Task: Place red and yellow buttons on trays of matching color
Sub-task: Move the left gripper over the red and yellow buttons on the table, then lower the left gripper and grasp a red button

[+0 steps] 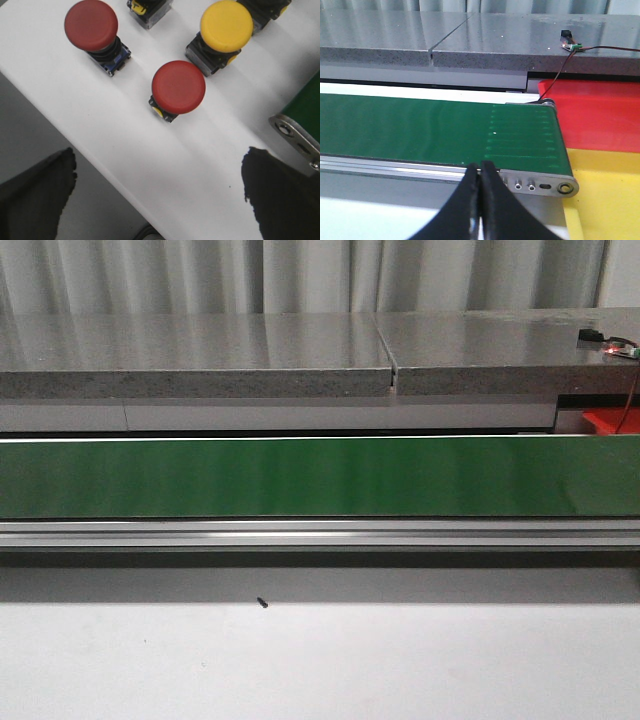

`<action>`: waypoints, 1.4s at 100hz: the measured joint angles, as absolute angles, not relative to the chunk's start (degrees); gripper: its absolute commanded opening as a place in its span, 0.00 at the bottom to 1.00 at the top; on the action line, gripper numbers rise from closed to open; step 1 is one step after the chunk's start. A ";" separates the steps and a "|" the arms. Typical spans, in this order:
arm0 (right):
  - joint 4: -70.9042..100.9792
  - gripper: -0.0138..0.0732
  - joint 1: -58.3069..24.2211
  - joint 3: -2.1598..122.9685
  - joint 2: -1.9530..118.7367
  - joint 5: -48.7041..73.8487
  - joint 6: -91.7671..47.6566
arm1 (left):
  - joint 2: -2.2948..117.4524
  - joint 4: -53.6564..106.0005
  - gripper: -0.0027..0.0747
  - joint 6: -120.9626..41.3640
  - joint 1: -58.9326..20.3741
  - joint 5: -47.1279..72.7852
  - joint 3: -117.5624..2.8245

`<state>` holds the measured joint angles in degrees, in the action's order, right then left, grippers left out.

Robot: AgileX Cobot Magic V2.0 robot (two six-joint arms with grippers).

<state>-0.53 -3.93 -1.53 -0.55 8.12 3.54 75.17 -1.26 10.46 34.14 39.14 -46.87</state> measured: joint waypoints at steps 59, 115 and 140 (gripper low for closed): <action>-0.53 0.08 -3.93 -1.53 -0.55 8.12 3.54 | 85.34 -0.62 0.88 10.46 34.14 37.18 -52.02; -0.53 0.08 -3.93 -1.53 -0.55 8.12 3.54 | 91.16 0.00 0.83 10.36 33.10 34.27 -52.36; -0.53 0.08 -3.93 -1.53 -0.55 8.12 3.54 | 91.39 0.44 0.82 9.55 33.10 33.94 -54.12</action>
